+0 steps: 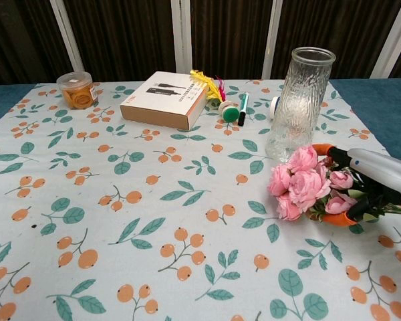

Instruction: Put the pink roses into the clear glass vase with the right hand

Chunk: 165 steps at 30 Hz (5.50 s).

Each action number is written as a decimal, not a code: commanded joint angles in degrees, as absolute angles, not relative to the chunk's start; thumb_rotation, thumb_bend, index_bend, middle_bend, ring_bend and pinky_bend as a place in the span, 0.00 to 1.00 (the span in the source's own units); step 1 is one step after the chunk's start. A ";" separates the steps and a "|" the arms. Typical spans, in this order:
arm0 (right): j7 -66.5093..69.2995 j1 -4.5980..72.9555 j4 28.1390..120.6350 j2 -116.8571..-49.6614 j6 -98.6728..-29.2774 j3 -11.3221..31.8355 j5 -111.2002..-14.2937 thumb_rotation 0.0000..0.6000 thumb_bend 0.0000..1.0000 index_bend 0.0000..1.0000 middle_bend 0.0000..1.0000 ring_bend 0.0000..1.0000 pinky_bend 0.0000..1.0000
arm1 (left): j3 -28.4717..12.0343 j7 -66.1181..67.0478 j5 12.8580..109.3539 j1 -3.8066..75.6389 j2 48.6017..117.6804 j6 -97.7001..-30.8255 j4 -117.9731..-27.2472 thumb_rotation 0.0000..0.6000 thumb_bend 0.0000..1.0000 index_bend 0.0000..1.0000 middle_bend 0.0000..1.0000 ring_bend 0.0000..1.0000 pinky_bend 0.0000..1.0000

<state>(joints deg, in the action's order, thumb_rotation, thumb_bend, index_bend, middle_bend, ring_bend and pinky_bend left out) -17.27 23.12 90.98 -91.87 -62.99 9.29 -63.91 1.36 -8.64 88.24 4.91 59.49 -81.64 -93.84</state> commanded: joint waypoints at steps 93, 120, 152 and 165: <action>25.11 42.58 82.33 -100.56 -76.73 43.29 -46.54 1.00 0.27 0.44 0.60 0.55 0.39 | 1.18 -9.72 86.57 5.33 59.13 -79.89 -94.80 1.00 0.00 0.00 0.00 0.00 0.00; 23.50 45.24 75.06 -105.76 -74.49 40.84 -48.15 1.00 0.27 0.38 0.55 0.49 0.23 | 1.13 -10.83 86.47 5.45 58.77 -79.60 -94.90 1.00 0.00 0.00 0.00 0.00 0.00; 18.76 33.02 93.69 -95.61 -77.33 33.63 -54.26 1.00 0.27 0.00 0.00 0.00 0.00 | 1.36 -11.03 87.36 5.14 58.72 -80.48 -95.03 1.00 0.00 0.00 0.00 0.00 0.00; 14.35 24.97 101.56 -86.00 -78.13 26.25 -58.90 1.00 0.27 0.00 0.00 0.00 0.00 | 1.53 -10.78 87.76 5.02 58.81 -80.74 -95.14 1.00 0.00 0.00 0.00 0.00 0.00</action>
